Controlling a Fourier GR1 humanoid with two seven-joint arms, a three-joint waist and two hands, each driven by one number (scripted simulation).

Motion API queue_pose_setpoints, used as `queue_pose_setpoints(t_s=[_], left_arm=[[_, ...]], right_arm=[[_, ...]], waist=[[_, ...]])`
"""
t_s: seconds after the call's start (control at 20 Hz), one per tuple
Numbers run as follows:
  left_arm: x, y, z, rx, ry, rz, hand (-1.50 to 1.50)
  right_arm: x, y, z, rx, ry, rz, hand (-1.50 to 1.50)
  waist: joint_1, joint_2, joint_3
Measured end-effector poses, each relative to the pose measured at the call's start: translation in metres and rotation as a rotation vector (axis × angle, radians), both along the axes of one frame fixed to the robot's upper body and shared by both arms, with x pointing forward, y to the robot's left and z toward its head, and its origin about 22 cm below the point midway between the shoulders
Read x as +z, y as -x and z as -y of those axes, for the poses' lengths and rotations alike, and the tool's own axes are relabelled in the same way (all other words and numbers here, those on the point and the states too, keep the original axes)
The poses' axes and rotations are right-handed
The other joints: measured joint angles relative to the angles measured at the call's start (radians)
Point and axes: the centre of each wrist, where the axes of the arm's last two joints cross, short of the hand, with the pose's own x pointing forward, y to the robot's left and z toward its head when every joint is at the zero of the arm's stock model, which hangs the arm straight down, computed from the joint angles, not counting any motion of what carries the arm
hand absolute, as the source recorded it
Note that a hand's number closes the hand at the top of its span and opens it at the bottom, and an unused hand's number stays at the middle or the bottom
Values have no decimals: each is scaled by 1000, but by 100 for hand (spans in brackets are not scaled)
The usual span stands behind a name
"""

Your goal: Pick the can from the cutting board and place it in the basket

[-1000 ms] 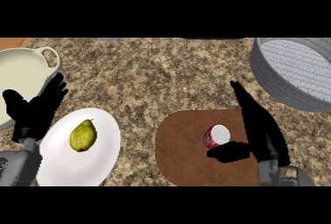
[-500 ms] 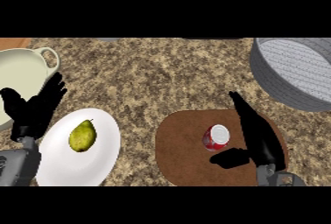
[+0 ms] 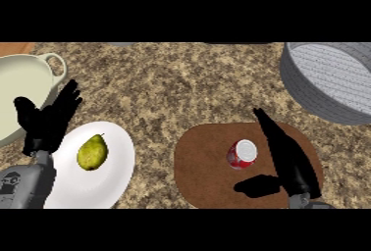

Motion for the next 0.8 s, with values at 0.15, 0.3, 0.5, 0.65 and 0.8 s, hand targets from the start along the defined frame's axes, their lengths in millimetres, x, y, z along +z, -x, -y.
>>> queue_pose_setpoints(t_s=[0.15, 0.3, 0.5, 0.65, 0.8], left_arm=[[-2, 3, -9, 0, 8, -3, 0], [-2, 5, -14, -2, 2, -5, 0], [-1, 8, -15, -4, 1, -5, 0], [-1, 10, -10, -4, 5, -3, 0], [-2, 9, -9, -1, 2, 0, 0]], right_arm=[[0, 2, -1, 17, 3, -6, -150], [-2, 5, -7, 7, 30, -7, -150], [-17, 3, -17, -7, 61, -25, -150], [-21, 6, -17, -18, 82, -36, -150], [-28, 1, -20, -5, 108, -41, 150]], waist=[[1, 0, 0], [1, 0, 0], [1, 0, 0], [1, 0, 0], [1, 0, 0]])
